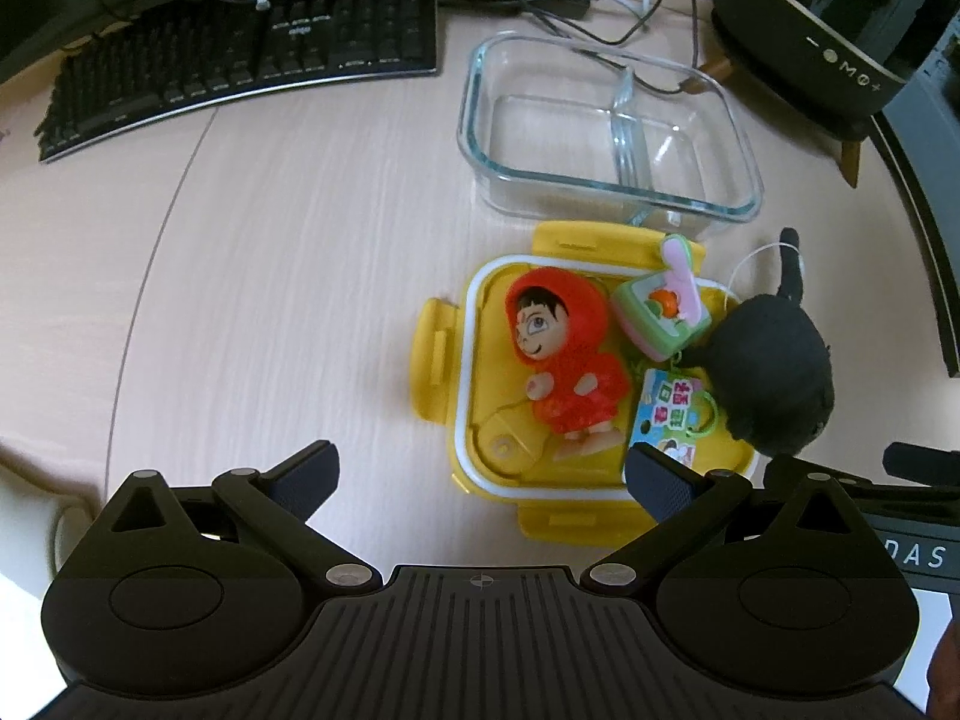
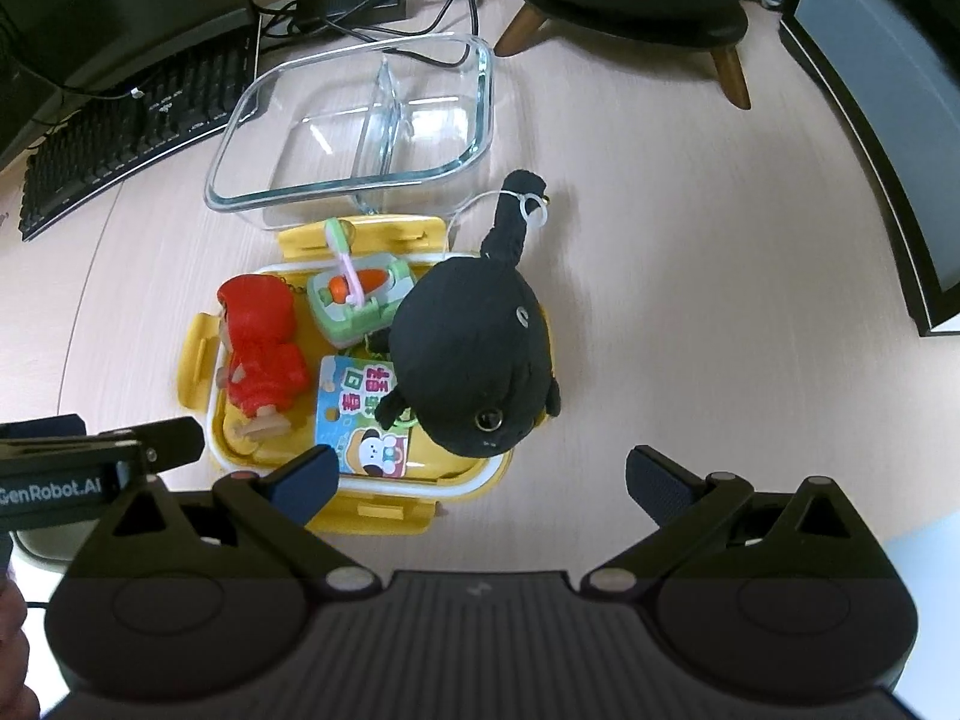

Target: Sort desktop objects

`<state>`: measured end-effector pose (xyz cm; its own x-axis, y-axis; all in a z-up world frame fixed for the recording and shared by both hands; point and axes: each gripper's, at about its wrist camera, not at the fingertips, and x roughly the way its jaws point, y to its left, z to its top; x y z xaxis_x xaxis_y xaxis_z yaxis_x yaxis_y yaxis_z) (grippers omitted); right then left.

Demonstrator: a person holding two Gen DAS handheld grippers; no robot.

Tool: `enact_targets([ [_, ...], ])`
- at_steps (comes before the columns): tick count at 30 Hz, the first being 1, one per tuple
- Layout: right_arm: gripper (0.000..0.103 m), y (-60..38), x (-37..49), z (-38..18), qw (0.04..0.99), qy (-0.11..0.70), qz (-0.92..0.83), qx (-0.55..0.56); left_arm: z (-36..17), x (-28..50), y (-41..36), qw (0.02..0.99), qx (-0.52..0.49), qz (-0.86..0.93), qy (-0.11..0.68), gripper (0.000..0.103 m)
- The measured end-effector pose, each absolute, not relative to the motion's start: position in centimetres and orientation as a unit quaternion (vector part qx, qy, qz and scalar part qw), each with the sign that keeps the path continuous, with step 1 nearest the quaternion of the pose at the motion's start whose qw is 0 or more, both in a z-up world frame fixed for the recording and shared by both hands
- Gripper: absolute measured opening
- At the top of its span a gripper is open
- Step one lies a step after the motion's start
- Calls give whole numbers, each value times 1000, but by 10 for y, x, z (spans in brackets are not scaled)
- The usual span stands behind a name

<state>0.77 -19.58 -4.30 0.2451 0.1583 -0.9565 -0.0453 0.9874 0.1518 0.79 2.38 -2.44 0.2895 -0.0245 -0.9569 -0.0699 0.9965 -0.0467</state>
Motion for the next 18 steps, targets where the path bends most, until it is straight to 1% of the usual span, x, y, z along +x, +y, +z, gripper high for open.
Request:
enact_targets([
  [18,103,-199,5,-44,785,614,60,53,-28,7,21,803,-36,8,595,103],
])
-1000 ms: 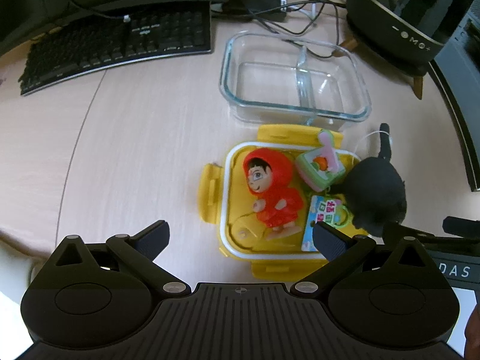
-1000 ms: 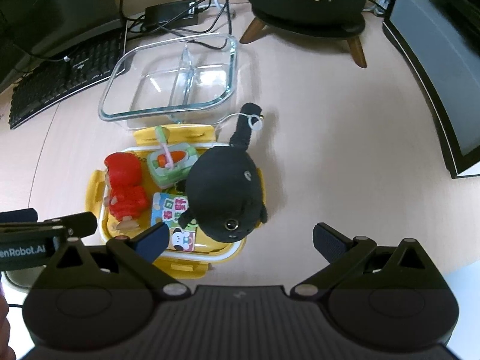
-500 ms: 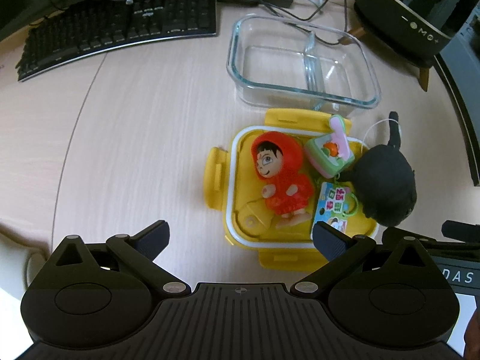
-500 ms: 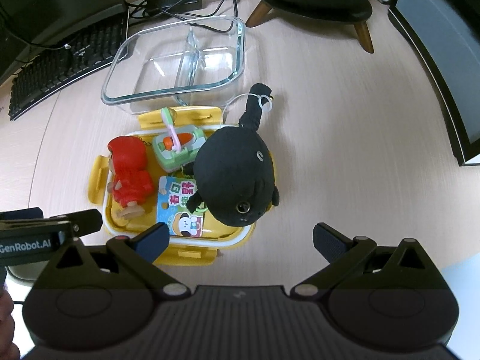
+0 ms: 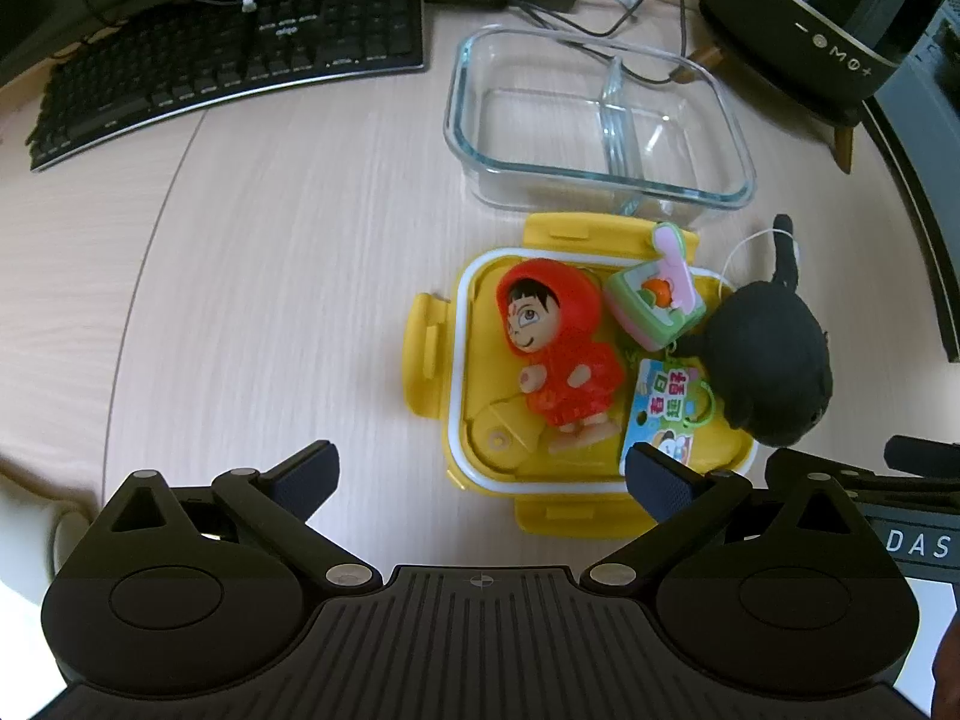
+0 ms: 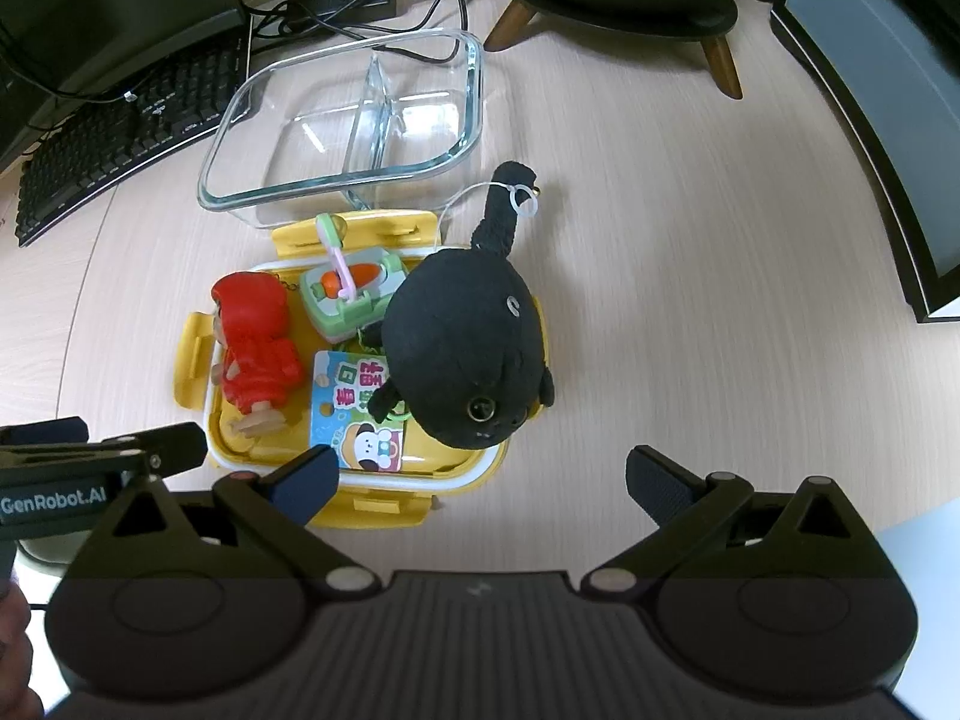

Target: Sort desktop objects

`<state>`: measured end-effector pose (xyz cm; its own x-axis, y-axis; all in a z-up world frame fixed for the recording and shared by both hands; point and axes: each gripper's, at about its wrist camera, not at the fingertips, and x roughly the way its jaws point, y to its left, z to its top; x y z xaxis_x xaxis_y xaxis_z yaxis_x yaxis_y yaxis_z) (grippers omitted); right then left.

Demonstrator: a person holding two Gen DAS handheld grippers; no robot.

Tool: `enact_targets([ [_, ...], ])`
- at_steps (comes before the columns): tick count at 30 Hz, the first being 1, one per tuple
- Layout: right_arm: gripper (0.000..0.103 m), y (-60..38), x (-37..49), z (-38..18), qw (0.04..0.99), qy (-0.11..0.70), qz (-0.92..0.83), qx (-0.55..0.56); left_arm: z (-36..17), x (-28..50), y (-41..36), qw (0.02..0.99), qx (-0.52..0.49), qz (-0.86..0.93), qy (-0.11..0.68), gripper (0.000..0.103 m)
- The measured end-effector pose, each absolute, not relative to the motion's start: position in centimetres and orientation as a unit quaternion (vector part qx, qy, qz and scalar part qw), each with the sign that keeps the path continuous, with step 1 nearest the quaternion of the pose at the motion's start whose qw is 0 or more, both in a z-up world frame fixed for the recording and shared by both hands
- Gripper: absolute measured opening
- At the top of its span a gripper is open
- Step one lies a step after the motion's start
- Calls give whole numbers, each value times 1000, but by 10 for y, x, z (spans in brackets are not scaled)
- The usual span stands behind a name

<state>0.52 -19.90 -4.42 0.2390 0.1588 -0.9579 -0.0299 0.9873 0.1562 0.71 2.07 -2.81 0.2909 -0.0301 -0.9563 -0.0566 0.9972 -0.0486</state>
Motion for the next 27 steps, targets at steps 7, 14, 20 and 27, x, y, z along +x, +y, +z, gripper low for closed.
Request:
enact_targets([
  [7,103,-200,7,-44,785,614,59,53,-29,8,21,801,-40,6,597,103],
  [14,103,-200,8,-46,786,613,58,53,-29,9,23,804,-50,0,593,103],
  [20,103,-202,9,-47,786,613,55,55,-27,10,22,809,-51,-7,585,103],
  [27,103,-201,11,-48,785,614,56,54,-27,12,21,807,-52,-5,588,103],
])
